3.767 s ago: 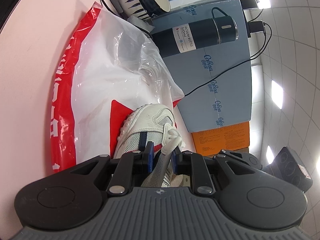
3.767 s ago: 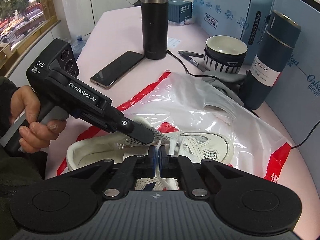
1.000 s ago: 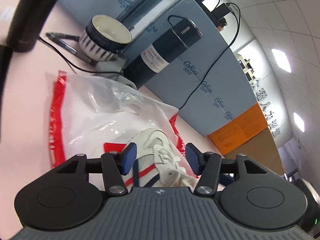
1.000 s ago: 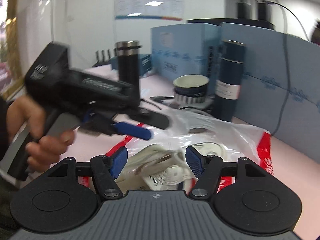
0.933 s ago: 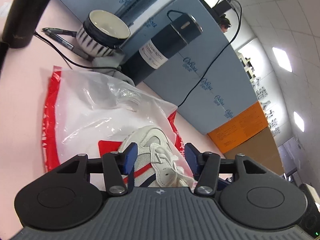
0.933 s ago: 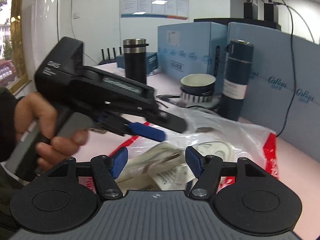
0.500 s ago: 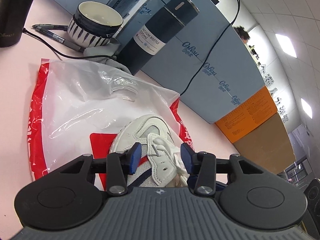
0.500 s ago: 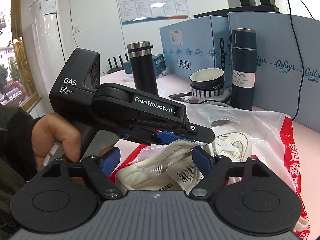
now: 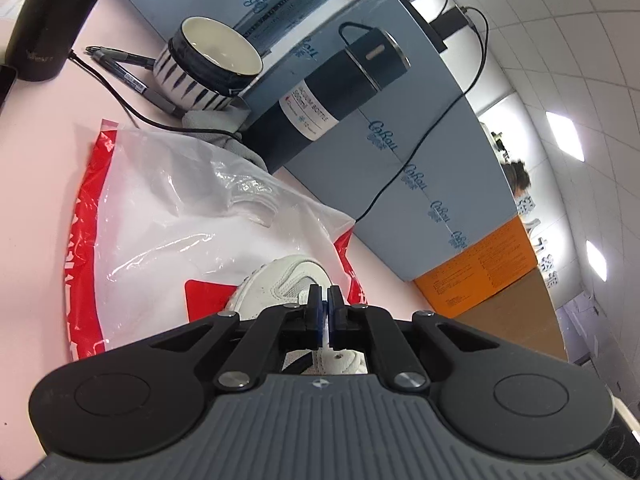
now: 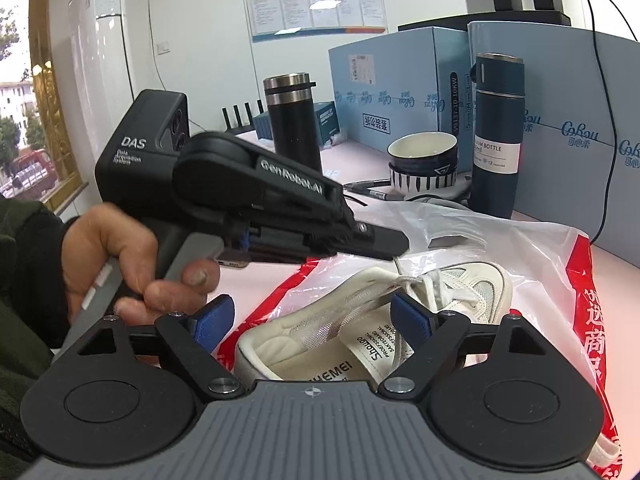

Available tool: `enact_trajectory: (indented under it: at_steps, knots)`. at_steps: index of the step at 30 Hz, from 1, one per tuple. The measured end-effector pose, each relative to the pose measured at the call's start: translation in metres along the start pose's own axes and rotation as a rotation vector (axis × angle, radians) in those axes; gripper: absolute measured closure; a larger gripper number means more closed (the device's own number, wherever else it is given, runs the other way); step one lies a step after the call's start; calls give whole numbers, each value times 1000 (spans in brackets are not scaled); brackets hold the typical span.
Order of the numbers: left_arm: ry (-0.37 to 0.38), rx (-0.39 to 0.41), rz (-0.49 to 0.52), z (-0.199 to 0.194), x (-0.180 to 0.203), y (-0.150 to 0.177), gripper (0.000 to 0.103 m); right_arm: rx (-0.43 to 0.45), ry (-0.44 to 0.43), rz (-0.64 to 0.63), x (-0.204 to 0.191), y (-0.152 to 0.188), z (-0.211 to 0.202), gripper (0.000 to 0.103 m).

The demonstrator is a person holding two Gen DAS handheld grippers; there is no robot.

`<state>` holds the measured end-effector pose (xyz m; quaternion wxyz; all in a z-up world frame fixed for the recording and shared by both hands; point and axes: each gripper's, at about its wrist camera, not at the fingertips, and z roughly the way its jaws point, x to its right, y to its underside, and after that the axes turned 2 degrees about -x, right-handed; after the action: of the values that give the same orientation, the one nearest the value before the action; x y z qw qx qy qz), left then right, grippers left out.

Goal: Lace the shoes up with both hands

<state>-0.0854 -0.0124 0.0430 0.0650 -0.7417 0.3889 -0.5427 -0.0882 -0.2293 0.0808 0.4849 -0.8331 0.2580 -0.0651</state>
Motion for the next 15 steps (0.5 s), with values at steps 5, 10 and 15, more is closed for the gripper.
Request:
enact_trajectory:
  at_steps: [5, 10, 15]
  knots:
    - [-11, 75, -17, -15, -4, -13, 101, -17, 0, -4, -1, 2, 2, 18]
    - [-59, 184, -24, -41, -15, -33, 101, -23, -6, -2, -1, 3, 2, 18]
    - [-124, 318, -25, -76, -30, -61, 101, -30, -10, -5, -1, 4, 4, 18]
